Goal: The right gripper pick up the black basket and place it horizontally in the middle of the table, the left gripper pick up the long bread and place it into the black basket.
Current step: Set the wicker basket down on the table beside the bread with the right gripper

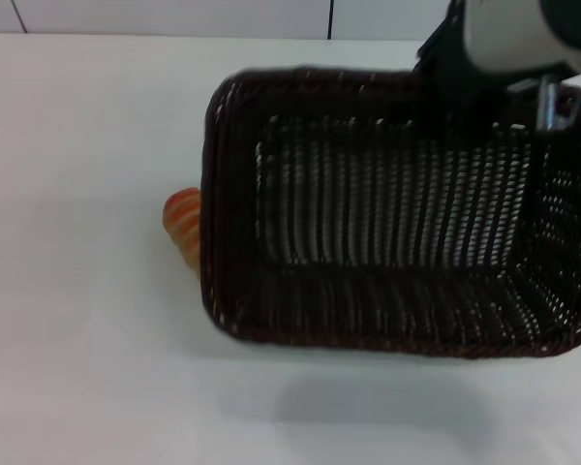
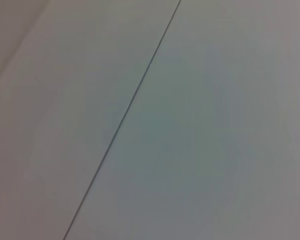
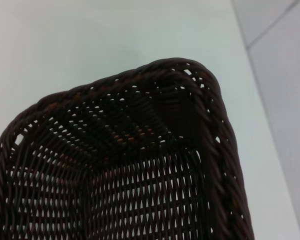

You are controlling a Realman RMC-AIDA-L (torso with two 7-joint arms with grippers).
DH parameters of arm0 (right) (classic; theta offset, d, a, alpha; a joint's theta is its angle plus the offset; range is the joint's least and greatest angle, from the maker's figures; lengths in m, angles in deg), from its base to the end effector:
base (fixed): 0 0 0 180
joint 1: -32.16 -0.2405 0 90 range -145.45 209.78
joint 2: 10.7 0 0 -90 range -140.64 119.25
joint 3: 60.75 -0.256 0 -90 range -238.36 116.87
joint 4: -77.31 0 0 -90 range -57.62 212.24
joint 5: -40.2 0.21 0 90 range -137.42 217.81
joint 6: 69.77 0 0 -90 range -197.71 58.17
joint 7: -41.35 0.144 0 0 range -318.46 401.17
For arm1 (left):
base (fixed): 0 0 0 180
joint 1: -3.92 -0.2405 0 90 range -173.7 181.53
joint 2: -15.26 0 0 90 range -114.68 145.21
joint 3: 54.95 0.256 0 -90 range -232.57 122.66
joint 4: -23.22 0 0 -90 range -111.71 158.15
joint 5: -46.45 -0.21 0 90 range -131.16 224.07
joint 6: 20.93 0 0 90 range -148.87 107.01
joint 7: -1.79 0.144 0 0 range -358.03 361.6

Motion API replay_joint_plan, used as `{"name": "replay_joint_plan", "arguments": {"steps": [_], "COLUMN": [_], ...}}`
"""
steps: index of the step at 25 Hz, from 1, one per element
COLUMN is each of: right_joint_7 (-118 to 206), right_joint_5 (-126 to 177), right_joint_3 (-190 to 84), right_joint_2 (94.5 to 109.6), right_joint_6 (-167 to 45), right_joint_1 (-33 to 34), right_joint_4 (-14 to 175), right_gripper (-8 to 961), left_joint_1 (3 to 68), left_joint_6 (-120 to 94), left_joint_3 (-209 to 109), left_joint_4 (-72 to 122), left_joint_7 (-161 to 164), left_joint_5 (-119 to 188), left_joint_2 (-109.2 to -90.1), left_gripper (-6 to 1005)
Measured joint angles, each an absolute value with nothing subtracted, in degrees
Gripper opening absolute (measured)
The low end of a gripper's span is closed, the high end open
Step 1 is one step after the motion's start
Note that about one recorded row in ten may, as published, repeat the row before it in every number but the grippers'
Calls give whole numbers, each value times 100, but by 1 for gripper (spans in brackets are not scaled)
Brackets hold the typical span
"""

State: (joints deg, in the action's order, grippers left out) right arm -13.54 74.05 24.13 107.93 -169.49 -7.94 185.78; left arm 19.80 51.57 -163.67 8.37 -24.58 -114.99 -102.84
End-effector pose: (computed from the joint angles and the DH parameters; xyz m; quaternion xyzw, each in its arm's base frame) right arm 0.0441 0.3243 0.0401 -0.9607 -0.1098 -0.1605 0.1983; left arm -0.3975 0.2863 0.1108 -0.4044 -0.2982 -0.4307 0.7497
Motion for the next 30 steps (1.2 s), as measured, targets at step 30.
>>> {"name": "replay_joint_plan", "arguments": {"steps": [30], "right_joint_7": [-267], "right_joint_5": [7807], "right_joint_3": [3440], "right_joint_2": [10751], "right_joint_6": [-17085], "right_joint_1": [-1222], "right_joint_4": [17600], "right_gripper": [130], "left_joint_1": [2143], "left_joint_6": [4899], "left_joint_3": [-16403], "left_joint_4": [837], "left_joint_7": [-2432], "left_joint_5": [-11502], "left_joint_2": [-10269], "left_gripper": [838]}}
